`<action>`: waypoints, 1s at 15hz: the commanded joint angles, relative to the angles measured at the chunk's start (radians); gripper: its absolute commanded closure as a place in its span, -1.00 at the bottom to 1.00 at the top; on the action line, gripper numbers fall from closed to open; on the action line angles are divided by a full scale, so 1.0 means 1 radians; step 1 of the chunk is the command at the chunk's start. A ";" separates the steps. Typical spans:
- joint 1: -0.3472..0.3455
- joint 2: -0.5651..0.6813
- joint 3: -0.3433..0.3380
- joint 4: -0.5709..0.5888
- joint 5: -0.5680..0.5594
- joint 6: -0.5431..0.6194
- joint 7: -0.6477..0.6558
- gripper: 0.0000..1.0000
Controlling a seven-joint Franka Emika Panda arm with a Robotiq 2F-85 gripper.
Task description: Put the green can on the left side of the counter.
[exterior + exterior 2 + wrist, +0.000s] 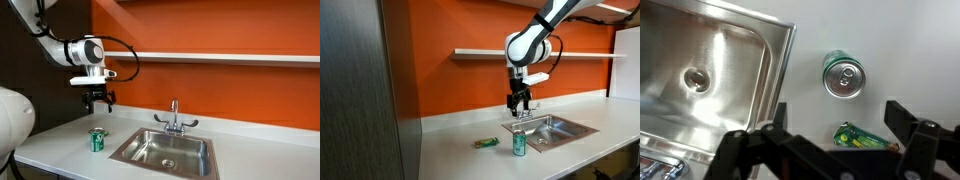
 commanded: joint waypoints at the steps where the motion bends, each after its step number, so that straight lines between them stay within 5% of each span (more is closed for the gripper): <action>1: -0.020 -0.098 -0.008 -0.012 0.010 -0.080 0.014 -1.00; 6: -0.053 -0.217 -0.033 -0.039 0.002 -0.168 0.044 -1.00; 7: -0.039 -0.142 -0.028 -0.011 0.005 -0.122 0.016 -1.00; 15: -0.049 -0.194 -0.037 -0.033 0.005 -0.148 0.023 -1.00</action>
